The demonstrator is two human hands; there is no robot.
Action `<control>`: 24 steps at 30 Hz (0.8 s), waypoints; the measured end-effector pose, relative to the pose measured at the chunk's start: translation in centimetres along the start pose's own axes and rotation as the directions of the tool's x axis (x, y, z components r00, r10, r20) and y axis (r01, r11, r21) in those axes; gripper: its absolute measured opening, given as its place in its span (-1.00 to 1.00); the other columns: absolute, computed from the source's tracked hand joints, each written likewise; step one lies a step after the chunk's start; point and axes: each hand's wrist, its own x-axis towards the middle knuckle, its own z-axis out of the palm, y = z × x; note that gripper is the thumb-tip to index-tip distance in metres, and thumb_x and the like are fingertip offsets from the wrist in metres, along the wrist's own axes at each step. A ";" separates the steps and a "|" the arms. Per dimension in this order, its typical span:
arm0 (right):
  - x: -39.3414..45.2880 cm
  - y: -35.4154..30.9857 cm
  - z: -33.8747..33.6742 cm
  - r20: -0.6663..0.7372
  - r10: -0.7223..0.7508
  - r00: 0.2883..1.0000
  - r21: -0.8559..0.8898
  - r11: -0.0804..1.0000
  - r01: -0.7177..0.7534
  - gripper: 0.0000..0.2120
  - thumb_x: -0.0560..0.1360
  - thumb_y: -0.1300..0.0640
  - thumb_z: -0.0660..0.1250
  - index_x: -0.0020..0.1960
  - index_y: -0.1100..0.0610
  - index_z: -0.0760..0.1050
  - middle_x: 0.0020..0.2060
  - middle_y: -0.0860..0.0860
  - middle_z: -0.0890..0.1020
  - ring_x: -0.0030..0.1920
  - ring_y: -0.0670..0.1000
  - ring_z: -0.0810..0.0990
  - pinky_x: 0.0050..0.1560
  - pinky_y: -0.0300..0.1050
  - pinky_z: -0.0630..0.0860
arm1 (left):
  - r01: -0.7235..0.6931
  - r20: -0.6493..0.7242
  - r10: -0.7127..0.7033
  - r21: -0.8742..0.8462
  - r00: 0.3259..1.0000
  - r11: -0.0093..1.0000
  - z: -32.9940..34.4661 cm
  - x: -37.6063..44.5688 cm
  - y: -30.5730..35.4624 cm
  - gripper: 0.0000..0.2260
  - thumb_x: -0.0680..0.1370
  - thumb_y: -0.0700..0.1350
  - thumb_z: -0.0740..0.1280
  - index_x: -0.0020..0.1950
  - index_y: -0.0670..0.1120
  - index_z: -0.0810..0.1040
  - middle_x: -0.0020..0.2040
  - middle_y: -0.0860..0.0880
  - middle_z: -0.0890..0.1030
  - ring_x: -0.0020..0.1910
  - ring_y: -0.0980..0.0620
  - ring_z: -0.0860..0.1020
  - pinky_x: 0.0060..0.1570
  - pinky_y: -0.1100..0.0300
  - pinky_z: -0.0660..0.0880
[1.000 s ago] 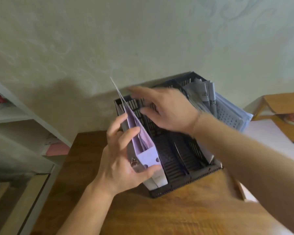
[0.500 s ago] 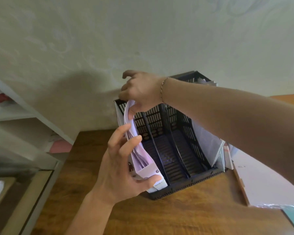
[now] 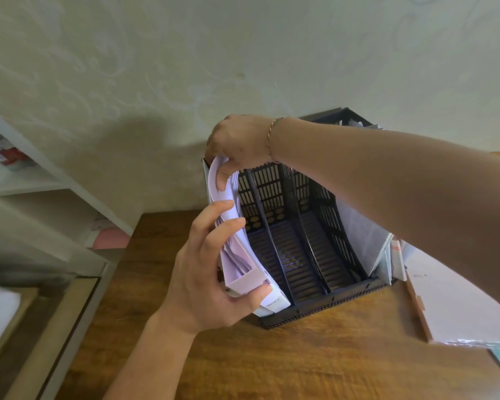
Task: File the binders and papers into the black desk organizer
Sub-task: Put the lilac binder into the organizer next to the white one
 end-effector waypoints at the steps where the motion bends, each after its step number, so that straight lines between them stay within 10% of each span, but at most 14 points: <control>1: -0.1 0.0 0.4 -0.029 0.006 1.000 0.013 1.000 -0.006 -0.35 0.35 -0.42 0.20 0.06 0.12 0.58 -0.09 0.08 0.66 -0.08 0.16 0.58 -0.03 -0.03 0.46 | 0.001 -0.018 -0.001 0.005 1.000 1.000 0.0 -0.2 -0.1 -0.27 0.25 0.06 0.54 0.30 -0.03 0.26 0.34 -0.12 0.29 0.34 0.18 0.30 0.01 0.18 0.54; 14: 0.0 -0.6 1.0 -0.204 0.053 0.978 0.038 0.998 -0.047 -0.41 0.38 -0.36 0.24 -0.31 0.20 0.43 -0.34 0.23 0.60 -0.34 0.14 0.34 -0.27 -0.06 0.29 | 0.002 -0.114 -0.007 -0.046 0.993 0.999 -0.2 -0.5 -1.1 -0.36 0.28 0.08 0.47 0.24 -0.11 0.31 0.28 -0.15 0.36 0.30 0.14 0.36 0.20 0.37 0.37; 24: -2.6 0.0 2.8 0.041 0.094 0.995 -0.086 0.992 -0.090 -0.40 0.40 -0.43 0.14 0.05 0.07 0.55 -0.09 0.04 0.64 -0.07 0.12 0.56 -0.03 -0.03 0.44 | -0.033 0.042 0.032 0.042 0.999 0.999 -0.2 -0.8 -1.2 -0.50 0.37 0.13 0.48 0.18 -0.16 0.58 0.27 -0.13 0.53 0.29 -0.16 0.42 0.25 -0.06 0.41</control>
